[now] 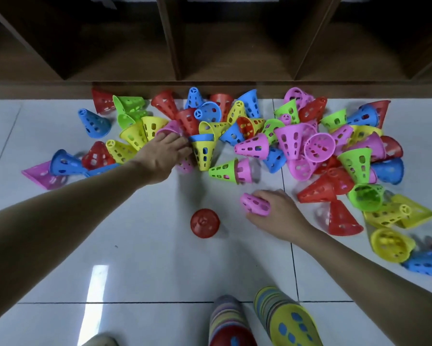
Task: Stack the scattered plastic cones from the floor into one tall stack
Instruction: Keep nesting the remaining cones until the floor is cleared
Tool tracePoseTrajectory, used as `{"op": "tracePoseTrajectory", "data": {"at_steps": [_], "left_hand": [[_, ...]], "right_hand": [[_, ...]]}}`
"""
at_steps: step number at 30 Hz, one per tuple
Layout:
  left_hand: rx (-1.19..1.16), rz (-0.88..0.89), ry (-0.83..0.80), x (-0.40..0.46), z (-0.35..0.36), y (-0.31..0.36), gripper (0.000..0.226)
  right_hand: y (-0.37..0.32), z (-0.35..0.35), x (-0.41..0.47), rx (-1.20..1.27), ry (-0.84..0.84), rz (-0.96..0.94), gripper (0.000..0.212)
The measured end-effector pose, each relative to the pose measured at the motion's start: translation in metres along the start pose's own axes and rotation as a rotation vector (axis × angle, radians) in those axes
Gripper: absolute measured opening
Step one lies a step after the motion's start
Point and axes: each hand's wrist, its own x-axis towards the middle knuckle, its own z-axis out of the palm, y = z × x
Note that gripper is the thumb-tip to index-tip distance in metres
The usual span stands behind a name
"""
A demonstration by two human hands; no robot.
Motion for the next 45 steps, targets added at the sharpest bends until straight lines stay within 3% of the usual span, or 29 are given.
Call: {"op": "tracePoseTrajectory", "data": {"at_steps": [5,11,20,26,31,34,40,45], "left_hand": [[0.035,0.009,-0.088,-0.009,0.006,-0.011,0.053],[-0.095,-0.041,-0.075,-0.026,0.010,-0.009,0.056],[-0.392,-0.194,0.087,-0.044,0.003,0.001,0.064],[-0.828,-0.261,0.293,-0.062,-0.023,0.034,0.053],[-1.242,-0.395,0.268,-0.076,-0.034,0.078,0.048],[-1.259,-0.401,0.173,-0.086,-0.025,0.096,0.058],[-1.183,-0.352,0.135,-0.097,-0.012,0.103,0.065],[-0.956,-0.176,0.038,-0.102,-0.005,0.094,0.078]], "right_hand": [[-0.021,0.008,0.007,0.321,-0.015,-0.134,0.051],[-0.022,0.018,0.008,0.388,-0.091,-0.123,0.044],[-0.015,0.017,0.004,0.017,-0.173,-0.283,0.054],[-0.029,0.008,0.023,-0.158,0.309,-0.524,0.038],[-0.051,0.002,0.059,-0.457,0.062,-0.471,0.070],[-0.057,0.006,0.071,-0.594,-0.006,-0.423,0.072],[-0.057,0.010,0.077,-0.708,-0.009,-0.311,0.052],[-0.052,0.005,0.069,-0.390,0.014,-0.237,0.046]]}}
